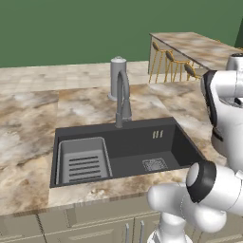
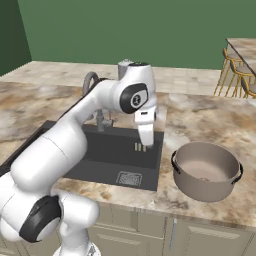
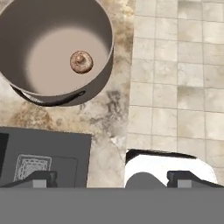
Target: Dump the mushroom from the pot into the sink. Then turn on the water and wash the mushroom. Then turn off the water and put the mushroom back in the pot.
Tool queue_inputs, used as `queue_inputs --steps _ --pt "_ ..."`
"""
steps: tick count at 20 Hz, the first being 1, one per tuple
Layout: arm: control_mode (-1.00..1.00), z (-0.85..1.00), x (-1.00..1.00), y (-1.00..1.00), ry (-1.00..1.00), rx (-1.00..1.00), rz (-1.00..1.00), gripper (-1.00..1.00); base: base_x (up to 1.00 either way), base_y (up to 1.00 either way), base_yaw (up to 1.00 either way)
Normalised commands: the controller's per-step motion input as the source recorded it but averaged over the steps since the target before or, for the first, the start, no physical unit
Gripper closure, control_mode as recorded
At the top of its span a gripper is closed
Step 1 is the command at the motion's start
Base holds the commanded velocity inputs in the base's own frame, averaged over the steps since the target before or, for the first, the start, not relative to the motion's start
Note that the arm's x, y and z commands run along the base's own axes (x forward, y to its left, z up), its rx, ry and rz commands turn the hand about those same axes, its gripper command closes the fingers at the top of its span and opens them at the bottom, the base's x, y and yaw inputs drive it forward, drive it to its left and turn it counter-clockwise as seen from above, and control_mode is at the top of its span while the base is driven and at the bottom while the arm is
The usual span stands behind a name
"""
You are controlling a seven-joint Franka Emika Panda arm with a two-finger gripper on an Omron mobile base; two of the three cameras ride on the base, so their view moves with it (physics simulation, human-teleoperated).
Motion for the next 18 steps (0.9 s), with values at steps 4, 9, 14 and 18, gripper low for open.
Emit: queue_inputs --steps 4,9,14,18 --pt "-1.0 -0.09 -0.03 -0.26 0.0 0.01 -0.26 -1.0 0.0 0.0 0.0" --pt "-1.0 -0.11 -0.07 -0.28 0.0 0.02 -0.28 -1.0 0.0 0.0 0.0" --pt "-1.0 -0.11 -0.1 -0.29 0.0 0.01 -0.28 -1.0 0.0 0.0 0.0" --pt "-1.0 -0.1 -0.09 -0.28 0.0 0.0 -0.28 -1.0 0.0 0.0 0.0"
